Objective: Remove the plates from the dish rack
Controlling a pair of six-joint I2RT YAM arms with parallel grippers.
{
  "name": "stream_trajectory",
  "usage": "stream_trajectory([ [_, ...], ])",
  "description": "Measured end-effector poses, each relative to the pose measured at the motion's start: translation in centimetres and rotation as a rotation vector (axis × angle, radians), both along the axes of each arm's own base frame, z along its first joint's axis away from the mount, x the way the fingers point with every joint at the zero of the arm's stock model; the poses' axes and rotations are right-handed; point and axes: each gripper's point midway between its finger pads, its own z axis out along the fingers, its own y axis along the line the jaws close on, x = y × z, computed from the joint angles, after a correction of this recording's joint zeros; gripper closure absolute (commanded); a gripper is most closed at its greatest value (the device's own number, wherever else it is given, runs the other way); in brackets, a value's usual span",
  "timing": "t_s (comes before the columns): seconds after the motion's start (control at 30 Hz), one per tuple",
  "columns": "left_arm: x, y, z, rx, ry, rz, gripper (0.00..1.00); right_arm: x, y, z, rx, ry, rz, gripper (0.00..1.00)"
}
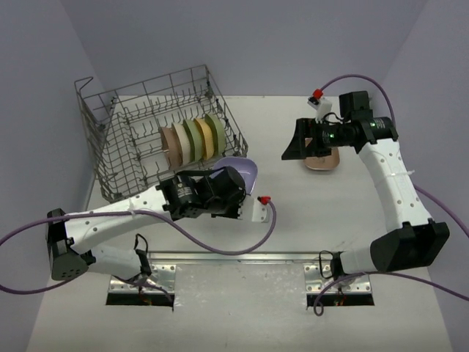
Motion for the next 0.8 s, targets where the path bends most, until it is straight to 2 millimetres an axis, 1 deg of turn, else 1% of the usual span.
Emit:
stream_trajectory([
  [0.07,-0.4,0.7,-1.7,0.11,-0.028,-0.034,1.0,-1.0,0.5,-1.3,-0.014,0.035,0.009,0.11],
  [0.13,0.3,1.1,-2.3,0.172,-0.056,-0.026,1.0,-1.9,0.8,-2.5,-0.027,0.075,0.009,0.12],
  [0.2,1.1,1.2,-2.6,0.215,-0.084,-0.007,1.0,-2.6,1.2,-3.6,-0.034,0.107,0.006,0.12],
  [0.27,1.9,0.8,-2.5,0.235,-0.105,0.017,1.0,-3.2,1.4,-4.4,-0.041,0.135,-0.002,0.13],
  [0.37,2.9,-0.1,-2.2,0.23,-0.127,0.057,1.0,-3.1,1.5,-4.7,-0.045,0.15,-0.027,0.14],
  [0.47,3.1,-0.9,-1.9,0.207,-0.156,0.055,1.0,-2.4,1.9,-4.4,-0.032,0.117,-0.033,0.16],
  [0.57,2.2,-1.1,-2.0,0.202,-0.182,0.017,1.0,-1.7,2.4,-3.6,-0.028,0.062,-0.01,0.2],
  [0.7,0.8,-1.0,-2.3,0.216,-0.185,-0.042,1.0,-0.8,3.7,-0.8,-0.024,-0.071,0.07,0.21],
  [0.8,0.3,-1.3,-2.1,0.218,-0.196,-0.09,1.0,-1.1,5.1,0.5,-0.048,-0.149,0.168,0.22],
])
